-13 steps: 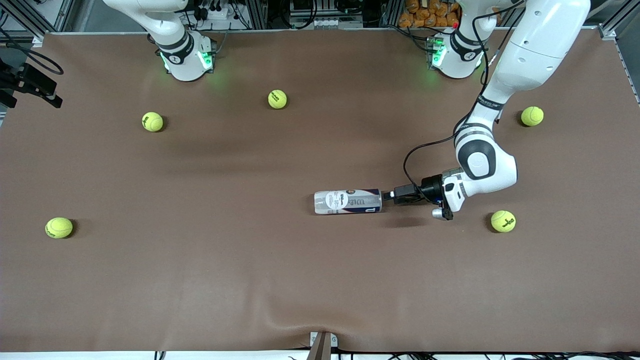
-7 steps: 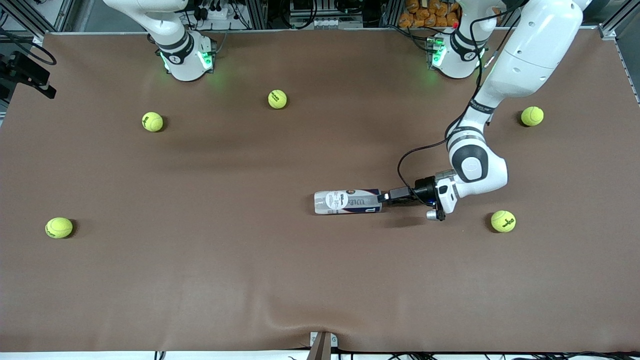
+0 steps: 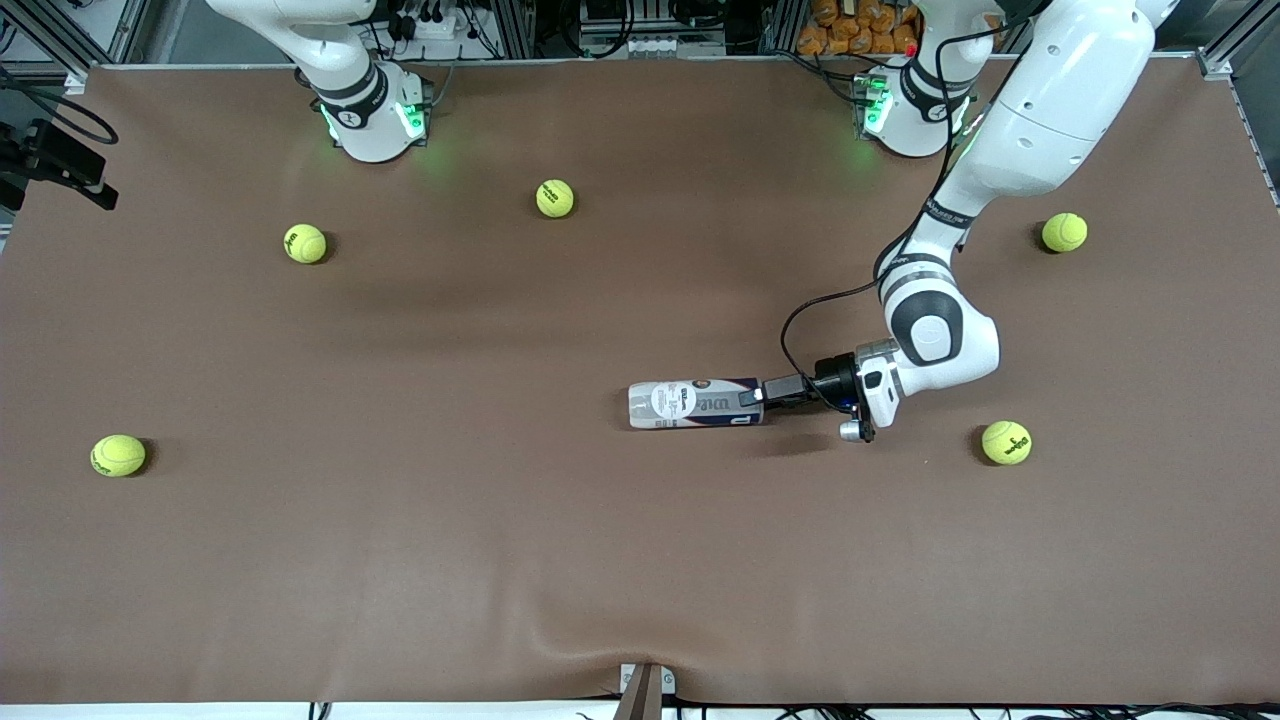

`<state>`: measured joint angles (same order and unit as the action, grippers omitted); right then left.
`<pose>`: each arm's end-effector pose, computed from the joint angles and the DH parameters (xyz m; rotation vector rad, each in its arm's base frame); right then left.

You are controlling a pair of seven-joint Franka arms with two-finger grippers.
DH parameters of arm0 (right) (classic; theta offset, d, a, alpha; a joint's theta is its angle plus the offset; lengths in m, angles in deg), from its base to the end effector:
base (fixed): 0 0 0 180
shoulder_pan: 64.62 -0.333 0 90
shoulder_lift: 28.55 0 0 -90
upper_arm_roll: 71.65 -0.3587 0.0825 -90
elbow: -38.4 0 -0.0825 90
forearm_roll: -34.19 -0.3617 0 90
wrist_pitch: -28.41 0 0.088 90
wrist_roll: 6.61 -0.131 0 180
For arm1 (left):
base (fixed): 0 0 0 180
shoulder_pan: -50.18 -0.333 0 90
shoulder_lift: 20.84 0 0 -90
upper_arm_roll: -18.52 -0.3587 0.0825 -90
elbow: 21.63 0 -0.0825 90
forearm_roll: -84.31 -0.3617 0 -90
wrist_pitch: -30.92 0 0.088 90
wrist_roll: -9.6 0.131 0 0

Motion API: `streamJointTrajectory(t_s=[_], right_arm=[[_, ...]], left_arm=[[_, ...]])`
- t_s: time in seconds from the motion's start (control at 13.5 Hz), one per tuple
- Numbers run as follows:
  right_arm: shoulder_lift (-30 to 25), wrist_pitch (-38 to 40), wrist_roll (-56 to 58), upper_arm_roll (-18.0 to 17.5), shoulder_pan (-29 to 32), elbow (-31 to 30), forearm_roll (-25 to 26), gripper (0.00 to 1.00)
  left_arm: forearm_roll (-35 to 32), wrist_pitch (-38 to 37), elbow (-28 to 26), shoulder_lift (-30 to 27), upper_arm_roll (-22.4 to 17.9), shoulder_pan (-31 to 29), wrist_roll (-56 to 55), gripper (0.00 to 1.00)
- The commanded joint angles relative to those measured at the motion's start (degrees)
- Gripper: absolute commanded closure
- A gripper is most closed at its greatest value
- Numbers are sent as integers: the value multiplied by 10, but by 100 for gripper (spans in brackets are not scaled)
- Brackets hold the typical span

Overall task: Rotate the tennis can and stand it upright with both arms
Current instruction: 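Grasp the can's rim end with the left gripper and lift it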

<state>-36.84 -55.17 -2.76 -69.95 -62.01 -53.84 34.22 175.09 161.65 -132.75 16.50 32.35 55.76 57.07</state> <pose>0.4667 -0.0366 0.6884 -3.1373 0.0122 0.0098 0.5806 -0.2397 0.1901 2.0014 0.2366 -0.0009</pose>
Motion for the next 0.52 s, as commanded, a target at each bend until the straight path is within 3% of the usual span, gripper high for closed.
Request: streamJointTrajectory(t_s=[0.0, 0.07, 0.15, 0.45], right_arm=[[6, 13, 2, -5, 6, 17, 1, 0], [6, 13, 2, -5, 6, 17, 1, 0], [6, 13, 2, -5, 7, 17, 1, 0], [5, 20, 3, -4, 6, 17, 2, 0]], left_arm=[[17, 0, 12, 12, 2, 0, 18, 62], [17, 0, 12, 12, 3, 0, 18, 85], [17, 0, 12, 11, 3, 0, 18, 100], [14, -1, 13, 9, 3, 0, 17, 100]])
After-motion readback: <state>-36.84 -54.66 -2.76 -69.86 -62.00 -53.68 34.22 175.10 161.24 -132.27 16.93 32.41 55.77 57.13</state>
